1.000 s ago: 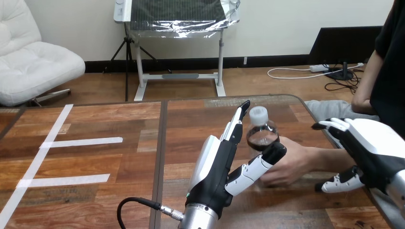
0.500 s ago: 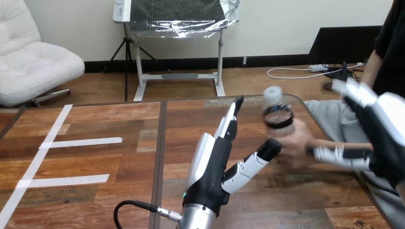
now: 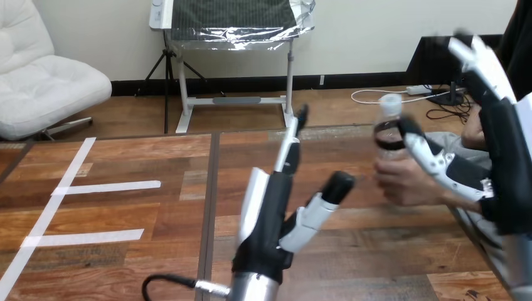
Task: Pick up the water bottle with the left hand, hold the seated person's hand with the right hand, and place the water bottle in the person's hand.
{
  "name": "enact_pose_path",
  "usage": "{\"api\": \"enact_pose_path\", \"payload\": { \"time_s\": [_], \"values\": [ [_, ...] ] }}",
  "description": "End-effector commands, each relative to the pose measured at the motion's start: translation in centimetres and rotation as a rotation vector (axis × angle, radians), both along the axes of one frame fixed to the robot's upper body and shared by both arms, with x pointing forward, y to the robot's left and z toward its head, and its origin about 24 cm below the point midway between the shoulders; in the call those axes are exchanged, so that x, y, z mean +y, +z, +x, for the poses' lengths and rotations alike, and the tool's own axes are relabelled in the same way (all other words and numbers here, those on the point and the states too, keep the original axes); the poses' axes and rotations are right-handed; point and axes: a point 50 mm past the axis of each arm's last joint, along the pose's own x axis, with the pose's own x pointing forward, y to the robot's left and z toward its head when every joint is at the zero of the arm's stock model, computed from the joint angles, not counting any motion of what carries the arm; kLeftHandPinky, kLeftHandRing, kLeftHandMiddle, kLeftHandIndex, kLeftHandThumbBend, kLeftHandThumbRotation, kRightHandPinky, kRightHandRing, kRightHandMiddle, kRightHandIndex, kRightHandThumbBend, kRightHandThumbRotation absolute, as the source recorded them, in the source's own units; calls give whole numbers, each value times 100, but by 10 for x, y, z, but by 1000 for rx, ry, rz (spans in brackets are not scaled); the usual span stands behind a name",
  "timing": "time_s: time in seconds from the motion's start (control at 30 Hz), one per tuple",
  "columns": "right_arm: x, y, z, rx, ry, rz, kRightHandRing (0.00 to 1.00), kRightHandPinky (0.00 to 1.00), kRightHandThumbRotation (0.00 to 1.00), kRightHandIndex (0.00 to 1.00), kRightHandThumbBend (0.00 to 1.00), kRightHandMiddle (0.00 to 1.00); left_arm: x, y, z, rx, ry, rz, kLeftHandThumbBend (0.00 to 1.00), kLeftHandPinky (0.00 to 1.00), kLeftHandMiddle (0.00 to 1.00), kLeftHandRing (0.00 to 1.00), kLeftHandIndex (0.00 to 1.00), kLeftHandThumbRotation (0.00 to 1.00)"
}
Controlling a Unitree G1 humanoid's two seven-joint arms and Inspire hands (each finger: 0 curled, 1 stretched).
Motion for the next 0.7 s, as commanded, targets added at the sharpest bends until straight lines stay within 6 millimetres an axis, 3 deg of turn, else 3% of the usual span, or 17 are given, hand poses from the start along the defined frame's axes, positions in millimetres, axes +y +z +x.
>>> {"api": "enact_pose_path", "payload": {
  "time_s": [0.0,0.3,0.67],
  "values": [
    [16,-5,4,-69,66,142,95,92,24,85,13,93,2,28,-1,-125,105,-180,76,99,98,96,98,100],
    [34,-17,5,-93,171,199,89,75,6,84,3,91,19,28,-9,-170,184,-196,73,92,94,92,96,100],
    [45,-30,6,-45,257,220,88,69,0,84,3,93,40,22,-21,-165,267,-178,66,87,92,90,95,100]
  ]
}}
